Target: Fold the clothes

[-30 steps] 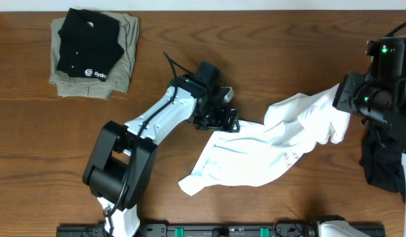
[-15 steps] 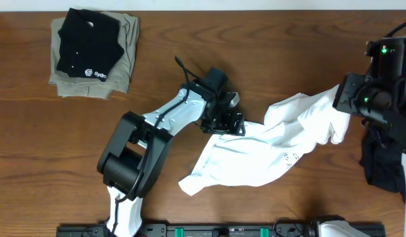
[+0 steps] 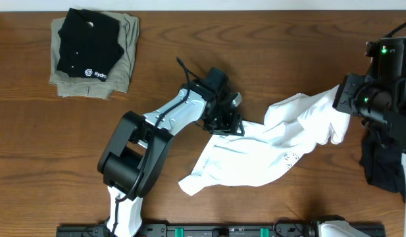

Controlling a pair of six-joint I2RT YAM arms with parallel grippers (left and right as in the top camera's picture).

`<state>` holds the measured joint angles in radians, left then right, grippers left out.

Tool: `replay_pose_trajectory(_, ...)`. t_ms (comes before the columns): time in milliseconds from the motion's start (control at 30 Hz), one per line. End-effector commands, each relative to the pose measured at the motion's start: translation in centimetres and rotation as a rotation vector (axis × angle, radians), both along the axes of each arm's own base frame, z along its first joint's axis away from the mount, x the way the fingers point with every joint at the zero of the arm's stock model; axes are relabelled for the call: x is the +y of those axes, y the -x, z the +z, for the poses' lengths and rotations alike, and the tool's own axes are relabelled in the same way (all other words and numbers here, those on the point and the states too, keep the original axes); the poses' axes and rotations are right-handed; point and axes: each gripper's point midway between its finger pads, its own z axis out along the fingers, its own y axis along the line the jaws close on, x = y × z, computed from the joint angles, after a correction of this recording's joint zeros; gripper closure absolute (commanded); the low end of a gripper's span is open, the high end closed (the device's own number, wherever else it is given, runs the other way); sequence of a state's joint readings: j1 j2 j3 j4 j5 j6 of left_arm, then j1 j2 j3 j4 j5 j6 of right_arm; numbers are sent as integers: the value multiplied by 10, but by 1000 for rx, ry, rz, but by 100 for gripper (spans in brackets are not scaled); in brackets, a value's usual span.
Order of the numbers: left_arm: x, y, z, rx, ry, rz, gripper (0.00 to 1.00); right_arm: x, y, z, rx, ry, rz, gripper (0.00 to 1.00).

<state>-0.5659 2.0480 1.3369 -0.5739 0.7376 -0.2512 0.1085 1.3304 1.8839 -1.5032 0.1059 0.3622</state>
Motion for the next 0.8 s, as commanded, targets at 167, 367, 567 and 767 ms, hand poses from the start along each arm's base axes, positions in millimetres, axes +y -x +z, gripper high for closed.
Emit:
replay_pose_trajectory(167,-4,1,1,7,20,-12,94,-5,-1,5,-15,18,-2,99)
replay_pose_trajectory(367,-4,1,1,7,20,-11,94,-5,0,5,-12,19,-2,99)
replay_pose_trajectory(567,-4,-2,5,-1,25,-6,94,-5,0,5,-11,21,0,99)
replay_pose_trajectory(767,0,-17,61,-98,84,18,94,-5,0,5,-12,20,1,99)
